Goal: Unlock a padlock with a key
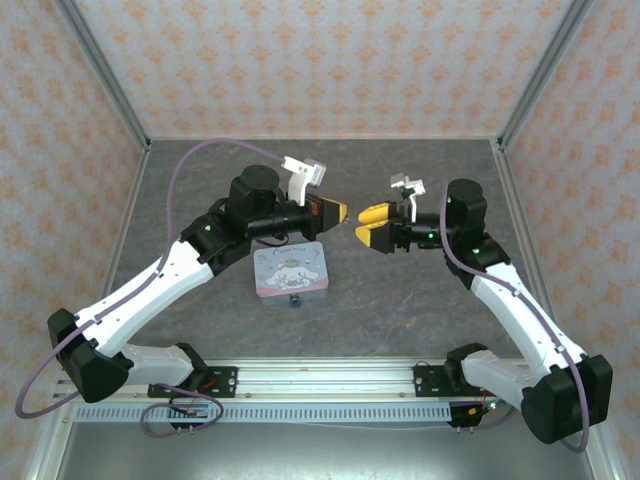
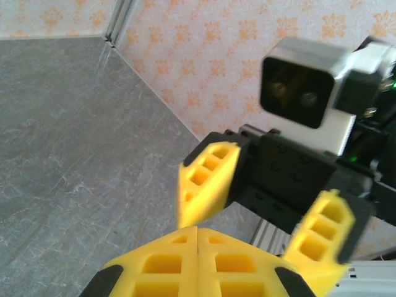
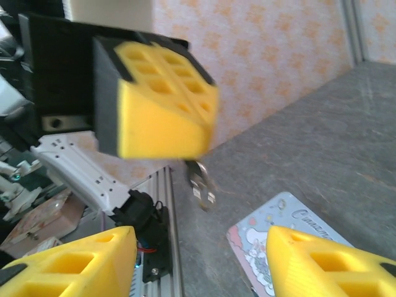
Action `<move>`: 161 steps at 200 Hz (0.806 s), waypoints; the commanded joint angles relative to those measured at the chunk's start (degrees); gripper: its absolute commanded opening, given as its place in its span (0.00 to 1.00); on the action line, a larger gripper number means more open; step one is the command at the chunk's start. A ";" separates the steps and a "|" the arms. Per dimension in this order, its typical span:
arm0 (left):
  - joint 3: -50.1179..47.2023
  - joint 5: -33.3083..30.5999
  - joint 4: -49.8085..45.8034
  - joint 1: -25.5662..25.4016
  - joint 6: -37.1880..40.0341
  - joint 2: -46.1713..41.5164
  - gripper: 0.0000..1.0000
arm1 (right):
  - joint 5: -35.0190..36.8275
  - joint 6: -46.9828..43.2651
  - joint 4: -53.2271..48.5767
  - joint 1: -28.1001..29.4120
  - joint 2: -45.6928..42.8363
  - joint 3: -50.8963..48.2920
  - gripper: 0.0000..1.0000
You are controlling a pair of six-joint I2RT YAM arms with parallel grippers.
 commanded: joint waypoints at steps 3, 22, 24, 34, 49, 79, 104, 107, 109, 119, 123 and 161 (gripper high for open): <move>-0.46 2.49 2.72 0.26 2.06 -0.35 0.00 | -3.12 -1.48 0.61 1.40 1.09 2.70 0.55; -0.52 2.86 3.04 0.20 2.11 -0.45 0.00 | -2.04 -1.69 0.22 1.98 2.29 3.50 0.54; -0.54 2.86 2.98 0.19 2.07 -0.45 0.00 | -1.97 -1.67 0.18 2.06 2.42 3.50 0.53; -0.53 2.92 3.00 0.22 2.16 -0.40 0.00 | -1.52 -1.71 0.19 2.33 3.01 3.70 0.51; -0.43 3.27 3.00 0.19 2.21 -0.41 0.00 | -1.00 -1.60 0.28 2.68 3.71 4.14 0.48; -0.24 3.56 2.35 0.20 2.65 -0.50 0.00 | -0.25 -0.95 1.17 3.01 4.13 4.56 0.42; -0.36 4.15 2.54 0.19 2.73 -0.33 0.00 | 0.30 -0.54 1.90 3.09 4.22 4.76 0.37; -0.30 4.18 2.53 0.24 2.71 -0.38 0.00 | 0.29 -0.39 1.94 3.13 4.21 4.76 0.36; -0.31 4.24 2.55 0.20 2.71 -0.35 0.00 | 0.26 -0.29 2.04 3.12 4.19 4.72 0.36; -0.28 4.40 2.55 0.22 2.72 -0.23 0.00 | 0.46 -0.05 2.46 3.17 4.28 4.76 0.35; -0.24 4.40 2.51 0.20 2.68 -0.23 0.00 | 0.49 0.04 2.58 3.17 4.30 4.76 0.34; -0.28 4.75 2.29 0.20 2.94 0.23 0.00 | 0.67 0.51 2.87 3.23 4.22 4.94 0.29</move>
